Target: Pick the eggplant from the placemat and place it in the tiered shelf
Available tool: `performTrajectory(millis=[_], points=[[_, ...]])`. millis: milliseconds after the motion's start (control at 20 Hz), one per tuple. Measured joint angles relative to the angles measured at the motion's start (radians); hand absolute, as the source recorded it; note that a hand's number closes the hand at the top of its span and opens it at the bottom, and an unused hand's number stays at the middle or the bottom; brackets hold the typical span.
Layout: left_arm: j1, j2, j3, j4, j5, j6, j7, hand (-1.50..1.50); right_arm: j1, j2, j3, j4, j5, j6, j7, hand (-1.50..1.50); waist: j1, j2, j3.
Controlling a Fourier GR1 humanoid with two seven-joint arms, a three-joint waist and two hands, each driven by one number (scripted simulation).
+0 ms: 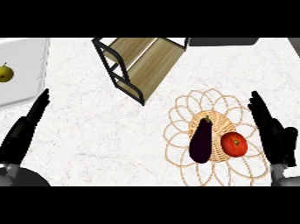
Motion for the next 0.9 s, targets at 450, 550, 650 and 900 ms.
performTrajectory(millis=[450,550,650,900], points=[[-0.05,-0.128,0.066,-0.114,0.094,0.098,0.118,0.0,-0.252,0.084,-0.004,0.052,0.037,-0.113,0.23,-1.5,0.032,0.002,-0.023],[-0.049,-0.149,0.076,-0.142,0.108,0.117,0.152,0.0,-0.275,0.112,-0.033,0.045,-0.001,-0.119,0.24,-1.5,0.026,0.002,-0.023],[-0.034,-0.155,0.09,-0.181,0.118,0.128,0.18,0.0,-0.283,0.111,-0.059,0.014,-0.043,-0.087,0.244,-1.5,0.021,0.001,-0.023],[-0.04,-0.187,0.093,-0.182,0.102,0.152,0.199,0.0,-0.306,0.016,-0.049,-0.103,-0.102,0.065,0.352,-1.5,0.008,-0.001,-0.024]])
